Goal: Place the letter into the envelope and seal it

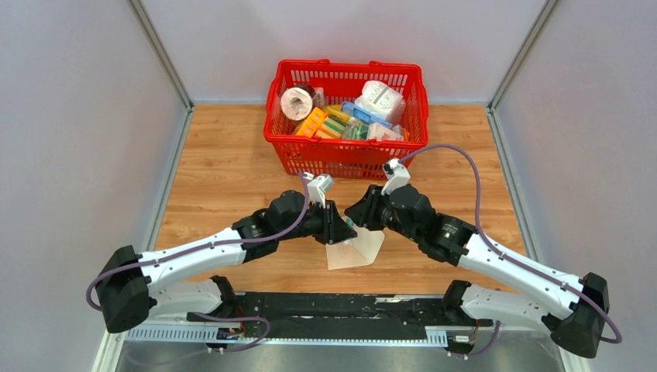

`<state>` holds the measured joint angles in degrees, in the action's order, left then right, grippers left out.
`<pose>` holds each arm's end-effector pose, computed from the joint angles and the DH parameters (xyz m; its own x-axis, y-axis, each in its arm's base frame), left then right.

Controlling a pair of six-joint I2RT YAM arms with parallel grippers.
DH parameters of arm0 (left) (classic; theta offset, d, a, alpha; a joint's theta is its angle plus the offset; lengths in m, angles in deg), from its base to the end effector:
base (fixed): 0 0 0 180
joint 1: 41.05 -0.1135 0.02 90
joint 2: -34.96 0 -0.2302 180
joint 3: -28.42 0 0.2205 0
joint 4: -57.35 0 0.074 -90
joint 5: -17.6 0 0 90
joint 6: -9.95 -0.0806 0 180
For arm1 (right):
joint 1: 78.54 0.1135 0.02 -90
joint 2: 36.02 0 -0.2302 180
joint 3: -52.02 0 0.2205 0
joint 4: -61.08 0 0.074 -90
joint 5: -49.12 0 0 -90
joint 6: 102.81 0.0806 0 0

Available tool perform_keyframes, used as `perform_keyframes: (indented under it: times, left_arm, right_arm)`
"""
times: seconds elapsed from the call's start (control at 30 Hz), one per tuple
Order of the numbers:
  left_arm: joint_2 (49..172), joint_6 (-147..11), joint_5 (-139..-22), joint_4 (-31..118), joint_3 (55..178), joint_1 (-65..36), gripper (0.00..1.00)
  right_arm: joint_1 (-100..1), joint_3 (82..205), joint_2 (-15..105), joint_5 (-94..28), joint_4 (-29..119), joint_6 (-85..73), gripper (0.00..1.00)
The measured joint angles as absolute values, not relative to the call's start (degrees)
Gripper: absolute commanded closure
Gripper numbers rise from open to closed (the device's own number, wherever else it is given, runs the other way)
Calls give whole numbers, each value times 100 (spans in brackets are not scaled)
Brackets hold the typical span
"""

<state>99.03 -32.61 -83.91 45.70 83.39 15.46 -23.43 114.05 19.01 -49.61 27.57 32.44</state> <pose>0.1412 -0.2425 0.2315 -0.8100 -0.0838 -0.5804 0.4784 0.4781 -0.7366 0.1498 0.1935 0.2604 -0.7004 0.2229 -0.6781 -0.3348 0.7365 0.5878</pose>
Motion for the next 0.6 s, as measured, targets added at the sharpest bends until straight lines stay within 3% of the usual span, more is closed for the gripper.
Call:
perform_keyframes:
  times: [0.23, 0.6]
  left_arm:
    - [9969, -3259, -8404, 4655, 8382, 1537, 100]
    - [10303, -3197, -8655, 5127, 8466, 1515, 100]
  right_arm:
    - [-2329, 11501, 1910, -5203, 2630, 3279, 99]
    - [-2246, 11792, 1846, -5885, 2053, 3183, 99]
